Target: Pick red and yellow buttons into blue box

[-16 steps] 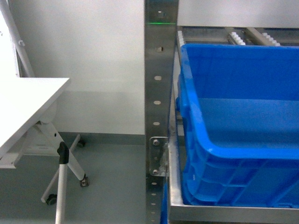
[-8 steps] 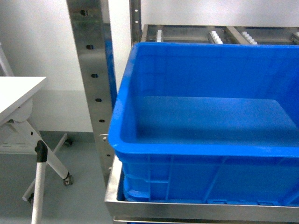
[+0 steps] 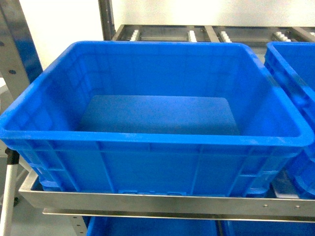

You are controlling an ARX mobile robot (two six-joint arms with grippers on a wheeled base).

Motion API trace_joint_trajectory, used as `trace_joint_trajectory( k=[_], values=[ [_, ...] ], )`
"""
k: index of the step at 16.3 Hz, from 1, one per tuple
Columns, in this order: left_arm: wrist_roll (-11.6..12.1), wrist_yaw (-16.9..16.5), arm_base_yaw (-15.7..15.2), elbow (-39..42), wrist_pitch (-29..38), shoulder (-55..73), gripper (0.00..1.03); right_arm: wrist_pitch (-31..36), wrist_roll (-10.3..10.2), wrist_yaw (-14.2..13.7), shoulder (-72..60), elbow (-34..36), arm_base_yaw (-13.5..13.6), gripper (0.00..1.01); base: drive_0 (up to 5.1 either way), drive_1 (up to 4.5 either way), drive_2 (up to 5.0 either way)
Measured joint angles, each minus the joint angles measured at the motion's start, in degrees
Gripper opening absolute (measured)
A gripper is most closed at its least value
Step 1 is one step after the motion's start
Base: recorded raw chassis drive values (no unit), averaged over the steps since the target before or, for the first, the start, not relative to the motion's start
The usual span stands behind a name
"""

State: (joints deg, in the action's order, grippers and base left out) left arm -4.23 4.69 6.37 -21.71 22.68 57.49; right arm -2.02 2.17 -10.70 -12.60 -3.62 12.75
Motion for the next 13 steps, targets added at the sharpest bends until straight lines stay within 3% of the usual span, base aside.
trace_joint_trajectory(
  k=[13],
  values=[
    [0.0,0.0,0.0,0.0,0.1,-0.1,0.27,0.1,0.0,0.0,0.0,0.0,0.0,0.39,4.9,-3.41,-1.2]
  ],
)
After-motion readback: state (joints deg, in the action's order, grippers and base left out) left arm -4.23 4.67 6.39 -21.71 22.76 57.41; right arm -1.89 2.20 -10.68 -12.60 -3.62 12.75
